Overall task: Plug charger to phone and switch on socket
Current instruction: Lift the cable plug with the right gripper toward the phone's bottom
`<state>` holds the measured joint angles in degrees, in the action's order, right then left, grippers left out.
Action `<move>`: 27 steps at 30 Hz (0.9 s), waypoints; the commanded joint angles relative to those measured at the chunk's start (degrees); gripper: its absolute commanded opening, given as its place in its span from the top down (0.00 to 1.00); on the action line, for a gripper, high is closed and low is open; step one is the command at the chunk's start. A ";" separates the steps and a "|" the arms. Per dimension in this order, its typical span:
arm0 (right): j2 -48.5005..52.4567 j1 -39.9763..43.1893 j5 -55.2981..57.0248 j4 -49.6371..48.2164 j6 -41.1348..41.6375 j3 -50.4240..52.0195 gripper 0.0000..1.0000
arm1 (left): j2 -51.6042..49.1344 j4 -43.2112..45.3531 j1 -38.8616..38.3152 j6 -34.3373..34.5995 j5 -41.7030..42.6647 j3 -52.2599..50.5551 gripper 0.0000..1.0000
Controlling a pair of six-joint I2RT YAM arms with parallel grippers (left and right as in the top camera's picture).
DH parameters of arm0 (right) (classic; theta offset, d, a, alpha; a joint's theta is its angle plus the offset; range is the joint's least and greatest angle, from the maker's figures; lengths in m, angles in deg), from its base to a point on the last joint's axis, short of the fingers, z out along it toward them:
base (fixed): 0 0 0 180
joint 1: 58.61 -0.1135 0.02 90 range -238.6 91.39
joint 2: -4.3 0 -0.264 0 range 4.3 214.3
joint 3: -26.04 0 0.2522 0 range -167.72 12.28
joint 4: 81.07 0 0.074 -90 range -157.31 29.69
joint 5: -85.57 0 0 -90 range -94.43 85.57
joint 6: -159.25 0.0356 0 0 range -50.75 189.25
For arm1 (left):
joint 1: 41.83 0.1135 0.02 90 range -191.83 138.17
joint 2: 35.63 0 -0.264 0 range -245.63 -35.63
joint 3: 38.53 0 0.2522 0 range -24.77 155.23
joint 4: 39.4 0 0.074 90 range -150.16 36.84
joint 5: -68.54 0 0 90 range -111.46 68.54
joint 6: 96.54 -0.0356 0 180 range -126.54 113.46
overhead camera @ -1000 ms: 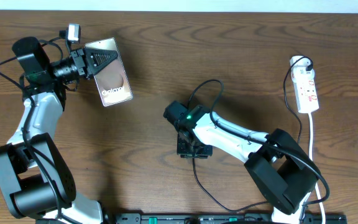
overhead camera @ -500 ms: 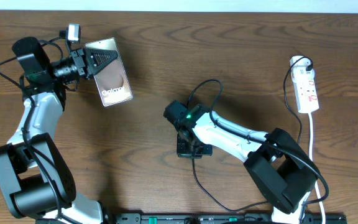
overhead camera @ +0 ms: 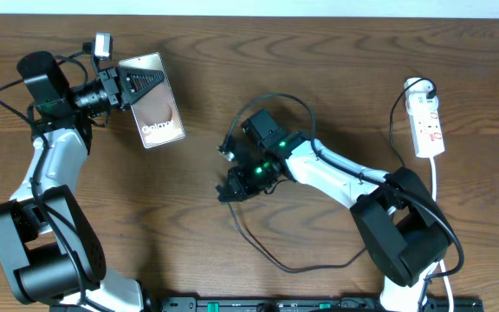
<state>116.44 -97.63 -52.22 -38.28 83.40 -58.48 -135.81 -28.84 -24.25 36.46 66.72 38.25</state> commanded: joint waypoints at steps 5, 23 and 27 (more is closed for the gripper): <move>0.48 0.85 -10.71 -8.31 -6.40 -0.83 0.99 | 1.18 0.42 0.24 -0.76 0.94 0.83 0.92; 0.74 3.78 -23.12 -25.59 1.51 -0.72 0.99 | 1.18 0.46 0.24 -0.74 -2.32 0.83 0.93; 3.04 6.05 -27.65 -29.94 0.37 -0.72 0.99 | 1.18 0.46 0.24 -0.74 -2.93 0.83 0.93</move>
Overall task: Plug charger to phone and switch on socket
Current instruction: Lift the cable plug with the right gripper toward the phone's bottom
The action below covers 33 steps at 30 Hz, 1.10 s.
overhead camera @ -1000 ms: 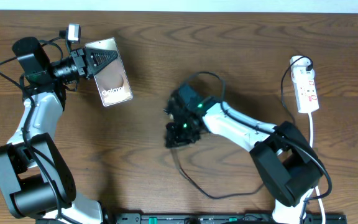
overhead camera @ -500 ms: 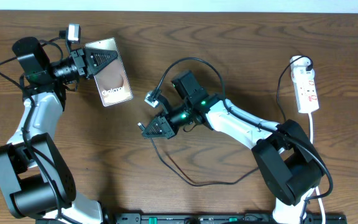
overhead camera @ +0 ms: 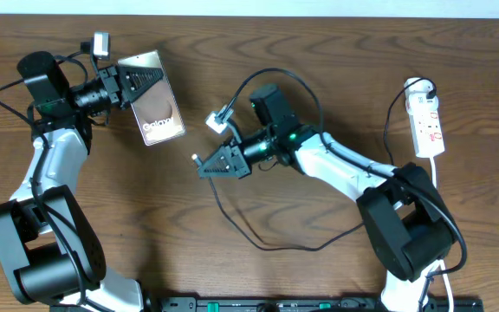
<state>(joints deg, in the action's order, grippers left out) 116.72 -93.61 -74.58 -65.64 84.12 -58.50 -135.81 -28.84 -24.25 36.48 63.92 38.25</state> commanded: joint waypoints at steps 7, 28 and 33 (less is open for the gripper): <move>11.47 4.26 -19.21 -20.83 6.45 -0.70 0.99 | 1.18 0.46 0.24 -0.76 -0.13 0.83 0.93; 11.65 -0.39 -14.19 -38.38 21.57 -0.72 0.99 | 1.18 0.42 0.22 0.79 -5.22 0.83 0.92; 11.65 -0.28 -11.30 -44.00 28.52 -0.72 0.99 | 1.18 0.46 0.22 2.19 -9.03 0.83 0.92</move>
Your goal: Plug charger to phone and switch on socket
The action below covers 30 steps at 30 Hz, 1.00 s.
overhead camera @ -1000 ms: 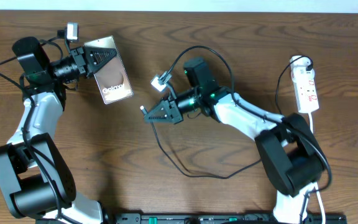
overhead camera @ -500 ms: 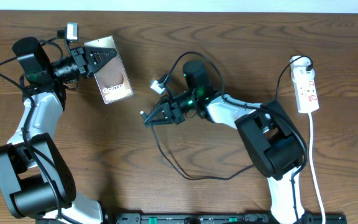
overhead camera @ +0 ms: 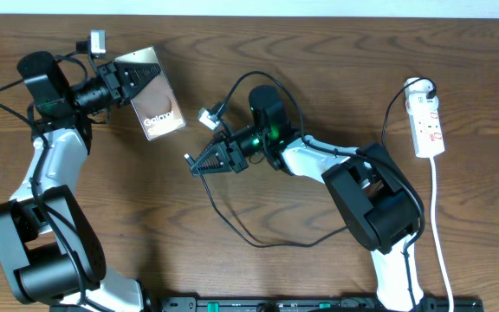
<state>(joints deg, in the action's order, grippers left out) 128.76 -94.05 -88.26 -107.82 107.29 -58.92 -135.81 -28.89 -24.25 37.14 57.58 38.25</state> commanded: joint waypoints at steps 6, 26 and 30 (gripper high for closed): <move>-0.39 0.20 6.40 -14.43 17.31 -0.31 0.99 | 1.18 0.72 0.17 3.21 -6.16 0.83 0.93; -0.37 0.20 7.26 -20.81 20.04 -0.31 0.99 | 1.18 12.31 -0.70 10.45 -1.55 0.83 0.93; -0.37 0.20 7.50 -20.81 20.22 -0.31 0.99 | 1.18 12.31 -1.03 10.49 -1.42 0.83 0.92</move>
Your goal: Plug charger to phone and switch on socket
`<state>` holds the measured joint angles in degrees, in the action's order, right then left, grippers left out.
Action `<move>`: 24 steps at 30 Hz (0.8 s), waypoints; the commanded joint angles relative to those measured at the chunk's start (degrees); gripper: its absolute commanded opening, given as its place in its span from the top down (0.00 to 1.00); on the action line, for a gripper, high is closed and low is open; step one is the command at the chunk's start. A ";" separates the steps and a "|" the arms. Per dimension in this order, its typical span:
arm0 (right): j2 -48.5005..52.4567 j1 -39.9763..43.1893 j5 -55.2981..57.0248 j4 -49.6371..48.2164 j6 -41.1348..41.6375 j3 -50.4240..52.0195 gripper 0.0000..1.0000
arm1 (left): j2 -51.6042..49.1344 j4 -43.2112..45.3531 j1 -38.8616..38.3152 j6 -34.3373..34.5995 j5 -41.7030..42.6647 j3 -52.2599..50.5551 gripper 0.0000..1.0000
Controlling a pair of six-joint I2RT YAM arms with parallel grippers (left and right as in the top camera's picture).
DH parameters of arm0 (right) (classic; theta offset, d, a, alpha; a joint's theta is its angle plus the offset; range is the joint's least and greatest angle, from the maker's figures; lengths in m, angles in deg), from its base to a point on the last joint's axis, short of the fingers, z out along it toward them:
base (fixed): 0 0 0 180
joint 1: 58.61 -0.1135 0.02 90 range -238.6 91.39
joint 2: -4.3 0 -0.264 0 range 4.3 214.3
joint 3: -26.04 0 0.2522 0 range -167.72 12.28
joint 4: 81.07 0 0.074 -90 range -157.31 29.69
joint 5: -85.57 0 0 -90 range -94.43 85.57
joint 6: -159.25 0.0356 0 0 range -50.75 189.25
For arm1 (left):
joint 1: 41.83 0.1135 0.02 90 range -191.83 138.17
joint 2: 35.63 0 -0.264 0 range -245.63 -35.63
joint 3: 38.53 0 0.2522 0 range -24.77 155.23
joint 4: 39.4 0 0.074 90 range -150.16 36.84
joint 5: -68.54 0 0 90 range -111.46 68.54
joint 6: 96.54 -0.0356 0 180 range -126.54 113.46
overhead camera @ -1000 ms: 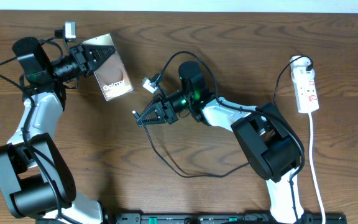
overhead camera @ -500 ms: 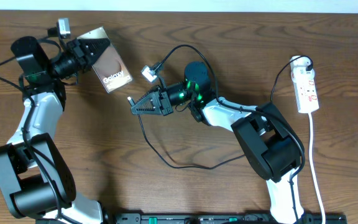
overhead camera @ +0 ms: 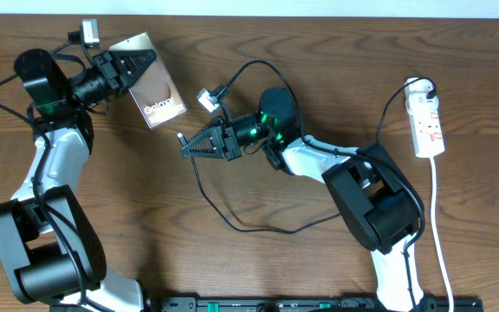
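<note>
The phone (overhead camera: 156, 94), its screen showing "Galaxy", is at the upper left with my left gripper (overhead camera: 130, 69) shut on its far end. Its near end points toward the table's middle. My right gripper (overhead camera: 189, 143) is shut on the plug end of the black charger cable (overhead camera: 232, 221). The small plug tip (overhead camera: 181, 139) sticks out to the left, a short way below and right of the phone's near corner, apart from it. The white socket strip (overhead camera: 427, 121) lies at the far right, and the state of its switch cannot be made out.
The black cable loops from the right gripper down across the table's middle and back up behind the right arm (overhead camera: 319, 156). A white lead (overhead camera: 438, 225) runs from the strip toward the front edge. The brown wooden table (overhead camera: 258, 52) fills the view.
My right gripper has moved up and a little left with the plug, closer to the phone's near end. The left gripper has shifted the phone slightly up and left.
First my right gripper was low over the cable at mid-table while the left held the phone. Then it was further left with the plug end in it. It stood closer to the phone each time, and now the plug is just off the phone's near corner.
</note>
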<state>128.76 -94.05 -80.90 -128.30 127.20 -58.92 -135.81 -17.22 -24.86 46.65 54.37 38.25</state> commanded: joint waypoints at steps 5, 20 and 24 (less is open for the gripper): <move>-0.37 0.20 1.27 -0.33 0.76 -0.31 0.99 | 1.18 0.66 -2.19 0.96 1.75 0.83 0.92; -0.37 1.40 2.67 -0.31 2.89 -0.31 0.99 | 1.18 1.70 -3.45 1.18 2.51 0.83 0.93; -0.37 1.49 2.67 -0.33 2.89 -0.31 0.99 | 1.18 1.70 -3.45 1.16 2.67 0.83 0.93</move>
<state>128.76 -92.93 -79.13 -128.39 129.43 -58.92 -135.81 -16.43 -28.44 47.48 55.35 38.25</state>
